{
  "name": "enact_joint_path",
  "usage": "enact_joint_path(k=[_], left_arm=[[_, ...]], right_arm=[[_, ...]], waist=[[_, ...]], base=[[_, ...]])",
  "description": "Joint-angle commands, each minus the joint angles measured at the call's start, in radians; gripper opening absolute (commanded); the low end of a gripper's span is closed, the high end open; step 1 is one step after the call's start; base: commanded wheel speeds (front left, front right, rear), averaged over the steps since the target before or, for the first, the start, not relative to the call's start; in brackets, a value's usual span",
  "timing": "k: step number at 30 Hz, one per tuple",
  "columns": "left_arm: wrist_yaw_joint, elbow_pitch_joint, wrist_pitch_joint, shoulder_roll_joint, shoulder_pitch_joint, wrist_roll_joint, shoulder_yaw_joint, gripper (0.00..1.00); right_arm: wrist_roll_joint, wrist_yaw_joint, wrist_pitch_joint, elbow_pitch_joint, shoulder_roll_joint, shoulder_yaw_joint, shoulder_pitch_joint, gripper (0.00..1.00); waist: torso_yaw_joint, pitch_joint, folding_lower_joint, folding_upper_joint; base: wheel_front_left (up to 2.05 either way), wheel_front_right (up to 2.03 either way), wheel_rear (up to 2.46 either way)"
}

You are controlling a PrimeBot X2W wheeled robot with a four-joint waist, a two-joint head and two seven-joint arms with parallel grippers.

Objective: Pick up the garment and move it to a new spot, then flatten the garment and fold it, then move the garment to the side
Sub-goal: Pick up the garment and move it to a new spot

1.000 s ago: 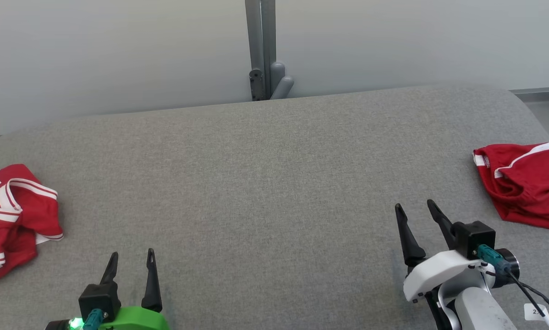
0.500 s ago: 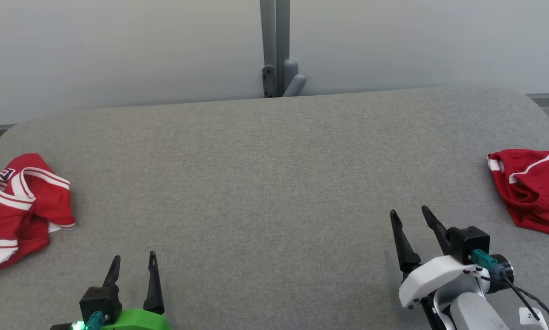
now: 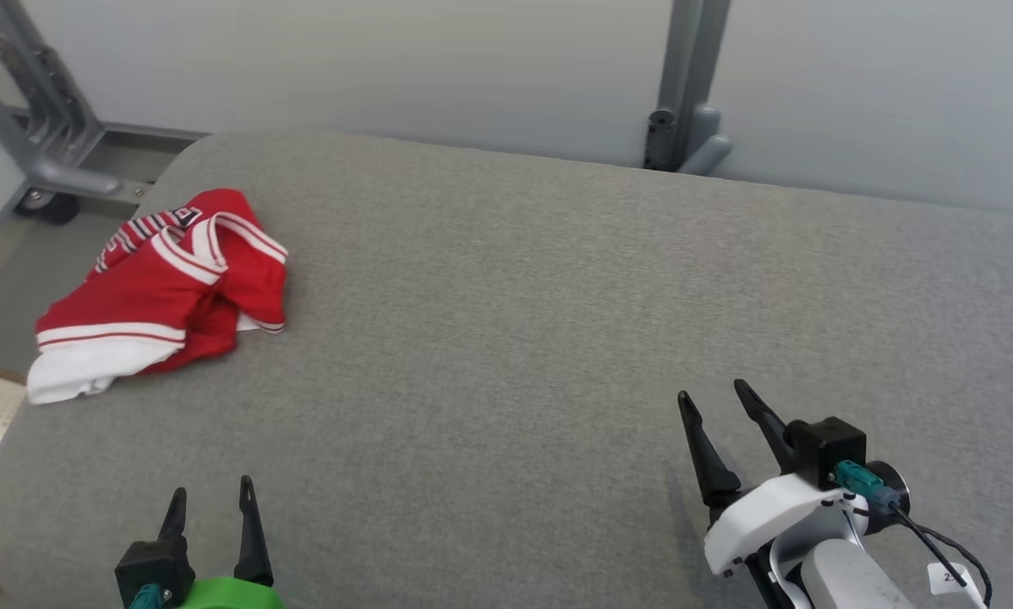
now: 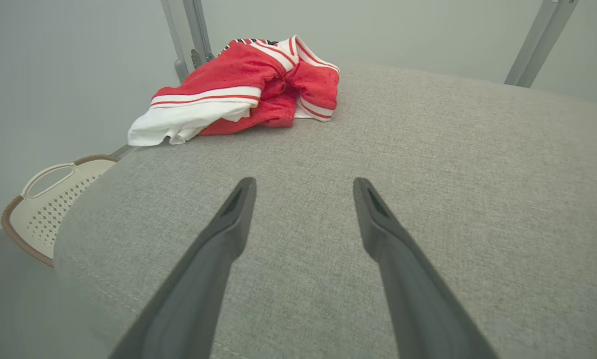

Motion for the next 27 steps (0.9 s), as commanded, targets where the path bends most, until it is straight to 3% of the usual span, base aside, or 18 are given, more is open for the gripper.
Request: enact_joint_path(k=[1,7,12,19,27], left_arm=[[0.002,-0.004,0.0,0.003,0.011,-0.001,0.007,1.0],[0.007,-0.013,0.0,0.002,0.024,-0.014,0.017,1.0],[-0.003,-0.022,0.0,0.002,0.026,-0.049,0.013,1.0],[-0.054,-0.016,0.0,0.004,-0.076,-0.097,0.074,1.0],[-0.109,0.095,0.0,0.097,-0.366,-0.088,0.145,1.0]], right_arm=[[0.0,-0.001,-0.003,-0.007,-0.004,0.003,-0.013,1.0],[-0.007,-0.001,-0.003,-0.007,-0.004,0.027,-0.028,1.0],[-0.009,-0.001,-0.003,-0.002,-0.004,0.041,-0.037,1.0],[-0.034,-0.001,-0.003,-0.013,-0.017,0.043,-0.075,1.0],[-0.054,-0.001,-0.003,-0.092,-0.077,0.037,-0.159,1.0]], waist=[[0.147,0.038,0.0,0.0021],[0.228,0.064,0.0,0.0021],[0.231,0.079,0.0,0.0021],[0.134,0.149,0.0,0.0021],[0.009,0.347,0.0,0.0021]], base=[[0.0,0.0,0.0],[0.0,0.0,0.0],[0.0,0.0,0.0],[0.0,0.0,0.0],[0.0,0.0,0.0]])
